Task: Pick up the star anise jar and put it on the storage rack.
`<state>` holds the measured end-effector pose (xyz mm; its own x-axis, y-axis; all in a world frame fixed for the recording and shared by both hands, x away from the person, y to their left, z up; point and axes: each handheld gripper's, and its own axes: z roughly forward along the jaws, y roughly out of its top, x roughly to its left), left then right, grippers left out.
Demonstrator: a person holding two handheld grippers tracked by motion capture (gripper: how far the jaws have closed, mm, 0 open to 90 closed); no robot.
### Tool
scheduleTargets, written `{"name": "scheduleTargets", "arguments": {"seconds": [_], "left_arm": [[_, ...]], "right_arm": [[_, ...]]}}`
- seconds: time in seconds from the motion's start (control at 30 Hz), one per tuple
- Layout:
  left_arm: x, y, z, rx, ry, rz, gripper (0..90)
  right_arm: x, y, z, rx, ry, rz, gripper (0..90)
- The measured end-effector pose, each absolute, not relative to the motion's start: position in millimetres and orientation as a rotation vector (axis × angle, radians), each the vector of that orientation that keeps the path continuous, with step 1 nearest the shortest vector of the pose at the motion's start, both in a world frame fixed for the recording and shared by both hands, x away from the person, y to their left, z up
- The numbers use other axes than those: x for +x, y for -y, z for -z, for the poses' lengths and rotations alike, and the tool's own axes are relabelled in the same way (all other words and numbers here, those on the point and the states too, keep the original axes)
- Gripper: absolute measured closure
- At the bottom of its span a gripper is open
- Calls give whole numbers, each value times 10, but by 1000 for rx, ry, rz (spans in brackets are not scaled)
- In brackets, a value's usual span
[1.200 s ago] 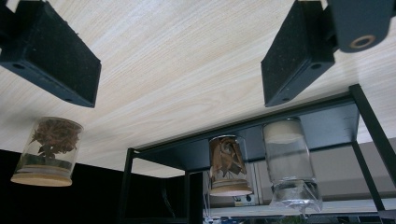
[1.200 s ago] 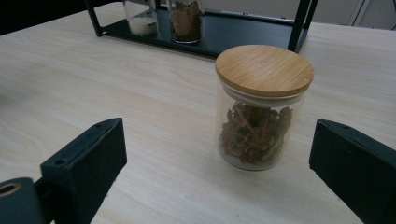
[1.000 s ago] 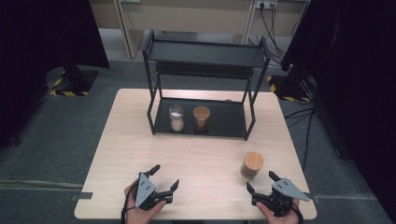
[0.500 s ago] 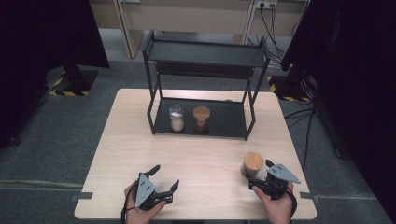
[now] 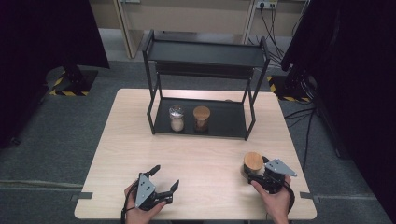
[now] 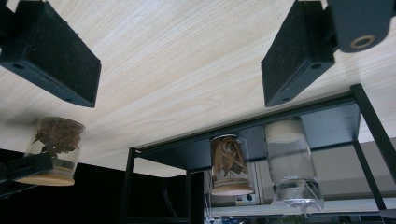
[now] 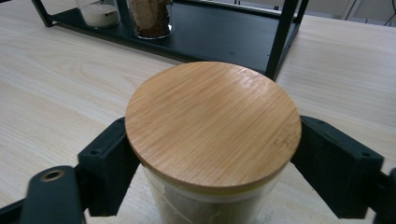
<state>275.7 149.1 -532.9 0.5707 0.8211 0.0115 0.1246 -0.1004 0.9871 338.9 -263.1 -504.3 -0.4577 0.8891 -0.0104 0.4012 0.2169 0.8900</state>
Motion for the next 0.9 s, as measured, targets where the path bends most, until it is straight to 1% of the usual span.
{"name": "scheduleTargets", "arguments": {"seconds": [0.13, 0.47, 0.7, 0.9], "left_arm": [[2757, -1492, 5329, 1585, -820, -713, 116], [2756, -1493, 5329, 1584, -822, -710, 116], [2755, -1493, 5329, 1584, -821, -711, 116], [2754, -1494, 5329, 1582, -821, -710, 116]], "right_arm": [[3398, 2619, 5058, 1178, -1964, -1208, 251], [3372, 2578, 5036, 1164, -1950, -1202, 259], [3349, 2485, 4886, 1117, -1924, -1240, 260], [3399, 2381, 4778, 1083, -1911, -1261, 260]]}}
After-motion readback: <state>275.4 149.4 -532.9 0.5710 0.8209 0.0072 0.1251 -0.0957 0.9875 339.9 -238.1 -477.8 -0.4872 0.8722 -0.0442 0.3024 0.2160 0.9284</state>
